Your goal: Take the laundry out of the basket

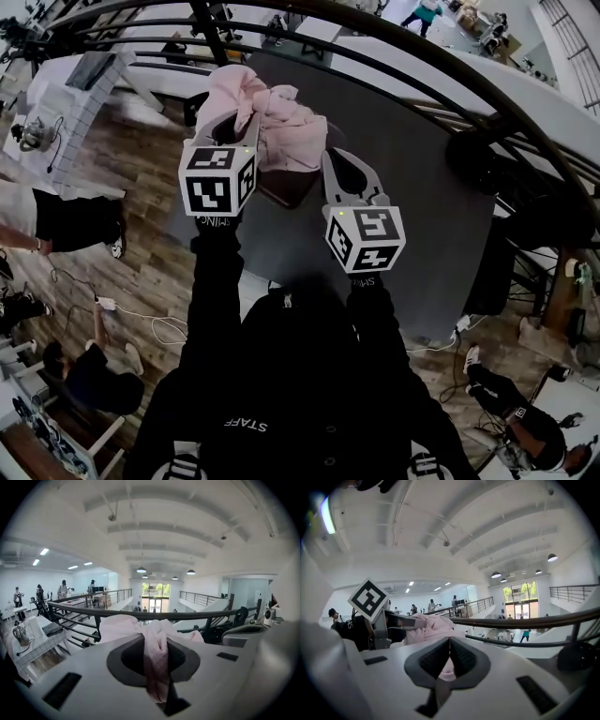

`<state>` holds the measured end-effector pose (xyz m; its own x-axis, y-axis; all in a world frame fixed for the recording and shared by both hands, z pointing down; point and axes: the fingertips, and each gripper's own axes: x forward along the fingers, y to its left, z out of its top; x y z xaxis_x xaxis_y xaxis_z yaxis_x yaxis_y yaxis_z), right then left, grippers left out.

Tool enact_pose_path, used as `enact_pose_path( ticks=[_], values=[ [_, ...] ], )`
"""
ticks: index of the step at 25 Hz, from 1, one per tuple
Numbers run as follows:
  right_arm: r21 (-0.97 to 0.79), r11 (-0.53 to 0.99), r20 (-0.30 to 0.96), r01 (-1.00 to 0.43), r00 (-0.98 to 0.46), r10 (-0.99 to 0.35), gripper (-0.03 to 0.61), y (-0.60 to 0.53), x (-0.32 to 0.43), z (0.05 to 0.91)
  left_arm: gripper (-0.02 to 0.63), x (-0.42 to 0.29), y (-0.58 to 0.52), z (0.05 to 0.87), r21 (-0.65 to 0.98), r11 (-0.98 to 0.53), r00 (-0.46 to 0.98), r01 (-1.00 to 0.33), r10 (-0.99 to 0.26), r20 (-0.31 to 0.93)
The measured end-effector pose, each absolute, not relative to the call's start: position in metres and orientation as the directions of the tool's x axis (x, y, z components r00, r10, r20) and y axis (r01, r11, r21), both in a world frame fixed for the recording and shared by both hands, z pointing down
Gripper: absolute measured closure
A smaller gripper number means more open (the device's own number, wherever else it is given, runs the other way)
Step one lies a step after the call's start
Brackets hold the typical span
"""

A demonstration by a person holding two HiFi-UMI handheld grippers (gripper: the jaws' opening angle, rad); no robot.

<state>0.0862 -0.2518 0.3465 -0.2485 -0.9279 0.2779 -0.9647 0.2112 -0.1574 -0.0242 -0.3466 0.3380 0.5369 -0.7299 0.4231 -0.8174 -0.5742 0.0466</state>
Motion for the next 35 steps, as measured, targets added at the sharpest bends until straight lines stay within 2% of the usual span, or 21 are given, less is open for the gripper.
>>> enact_pose_path(
  ticks=[4, 16, 35],
  values=[
    [-0.134, 0.217, 0.23, -0.967, -0.243, -0.942, 0.563, -0.247, 0.085, 0.323, 0.558, -0.029, -0.336, 0.31, 0.054, -0.55, 0.535, -0.833, -0.778, 0.328],
    [-0.057, 0.182, 0.126, -0.982, -0.188, -0.974, 0.563, -0.228, 0.087, 0.27, 0.565, -0.039, -0.302, 0.258, 0.012, -0.493, 0.488, -0.87, -0.857, 0.165],
    [0.003, 0.126, 0.045, -0.992, -0.125, -0.991, 0.565, -0.222, 0.096, 0.237, 0.577, -0.033, -0.288, 0.235, 0.011, -0.499, 0.498, -0.867, -0.863, 0.091]
  ],
)
